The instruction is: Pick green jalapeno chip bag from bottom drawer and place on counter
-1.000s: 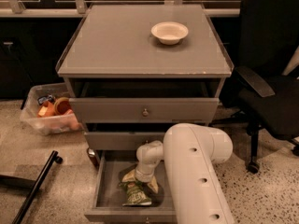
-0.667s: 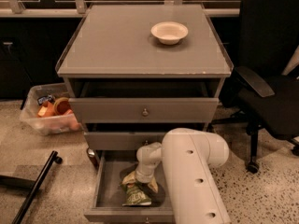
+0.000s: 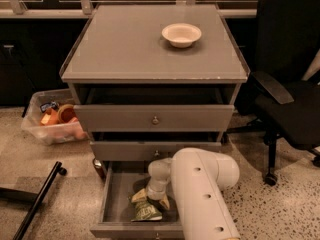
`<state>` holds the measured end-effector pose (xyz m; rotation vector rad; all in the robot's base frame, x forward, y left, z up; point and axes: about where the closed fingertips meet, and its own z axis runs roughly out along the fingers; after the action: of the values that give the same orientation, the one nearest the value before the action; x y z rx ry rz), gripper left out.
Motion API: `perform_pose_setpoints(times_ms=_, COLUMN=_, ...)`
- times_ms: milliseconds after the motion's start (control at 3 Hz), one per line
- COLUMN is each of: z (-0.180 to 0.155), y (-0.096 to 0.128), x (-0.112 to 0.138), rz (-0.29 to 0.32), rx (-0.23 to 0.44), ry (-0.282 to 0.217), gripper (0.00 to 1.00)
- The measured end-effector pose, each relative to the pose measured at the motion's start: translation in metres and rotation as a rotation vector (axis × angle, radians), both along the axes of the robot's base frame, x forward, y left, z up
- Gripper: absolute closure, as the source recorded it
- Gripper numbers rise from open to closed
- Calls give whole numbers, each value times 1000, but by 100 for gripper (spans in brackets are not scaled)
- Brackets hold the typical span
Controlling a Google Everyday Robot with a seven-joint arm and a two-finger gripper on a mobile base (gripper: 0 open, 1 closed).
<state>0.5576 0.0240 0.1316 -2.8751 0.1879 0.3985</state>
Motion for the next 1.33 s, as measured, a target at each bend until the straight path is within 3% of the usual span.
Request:
perform_pose_setpoints(times_ms=333, z=-16, y=4, x=-5, rz=5, rx=-1, ry=33, gripper=19)
perform_pose_setpoints(times_ms=1000, z=-9, y=6, x=-5, rz=-7, rx=2, ry=35, gripper=65)
perform_pose_setpoints(times_ms=1333, z=28, y=6, x=6, rz=-69, rx=65, ry=-37, gripper=89)
